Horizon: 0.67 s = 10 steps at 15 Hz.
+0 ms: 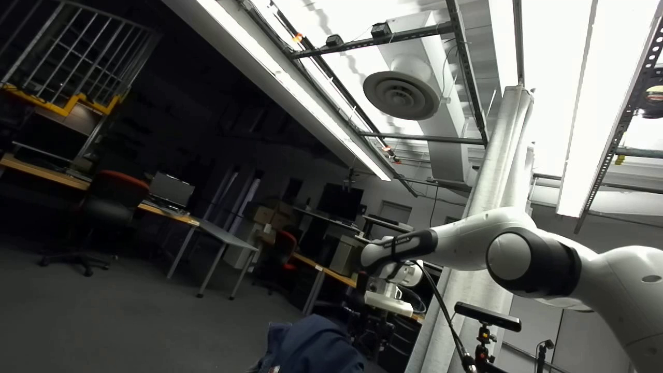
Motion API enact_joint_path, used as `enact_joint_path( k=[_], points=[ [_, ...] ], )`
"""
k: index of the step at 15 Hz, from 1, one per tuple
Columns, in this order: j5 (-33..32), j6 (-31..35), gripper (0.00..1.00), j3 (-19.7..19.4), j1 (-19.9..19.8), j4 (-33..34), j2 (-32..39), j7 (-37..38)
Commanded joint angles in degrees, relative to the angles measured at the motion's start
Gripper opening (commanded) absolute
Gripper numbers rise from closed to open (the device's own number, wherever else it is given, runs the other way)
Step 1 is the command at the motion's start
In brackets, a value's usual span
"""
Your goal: Hang the denim jacket over the backrest of the chair
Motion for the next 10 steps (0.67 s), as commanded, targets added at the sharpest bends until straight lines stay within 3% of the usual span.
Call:
enact_joint_path(
  k=[1,6,10],
  points=[
    [-2.7,6.1,1.00,-0.9,1.9,-7.6,-7.0,-0.3],
    [-3.9,16.9,1.00,0.2,3.3,-17.9,-17.7,-2.6],
    [-3.6,24.7,1.00,0.7,6.9,-28.3,-27.2,-6.8]
  ],
)
